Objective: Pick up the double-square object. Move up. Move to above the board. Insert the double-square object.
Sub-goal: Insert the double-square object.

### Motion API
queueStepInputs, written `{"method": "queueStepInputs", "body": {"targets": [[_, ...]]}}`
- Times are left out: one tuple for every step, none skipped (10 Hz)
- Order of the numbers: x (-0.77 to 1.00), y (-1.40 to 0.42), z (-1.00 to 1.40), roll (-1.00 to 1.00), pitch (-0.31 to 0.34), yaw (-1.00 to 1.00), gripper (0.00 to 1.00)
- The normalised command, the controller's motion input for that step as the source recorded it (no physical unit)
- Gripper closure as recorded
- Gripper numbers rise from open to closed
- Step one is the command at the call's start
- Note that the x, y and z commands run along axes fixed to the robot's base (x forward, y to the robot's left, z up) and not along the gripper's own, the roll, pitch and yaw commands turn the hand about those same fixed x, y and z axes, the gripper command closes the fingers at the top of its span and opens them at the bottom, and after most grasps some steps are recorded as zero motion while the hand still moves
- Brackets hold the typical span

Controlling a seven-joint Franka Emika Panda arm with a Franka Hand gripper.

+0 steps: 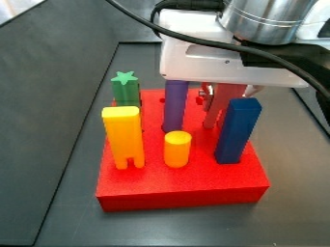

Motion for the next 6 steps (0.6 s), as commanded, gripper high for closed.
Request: {"method": "queueStepInputs", "body": {"targets": [[0.0,-0.01,-0.2,0.0,0.0,0.0,1.0],[0.0,0.0,-0.85,-0.13,-0.089,0.0,1.0],[0.0,0.0,-0.83,-0.14,-0.097,0.0,1.0],[-0.08,0.24,-0.02,-0.24,-0.137,0.0,1.0],[0.0,0.0,0.0,0.0,-0.017,0.0,1.0],[0.0,0.0,0.0,0.0,0.0,0.0,1.0]]}}
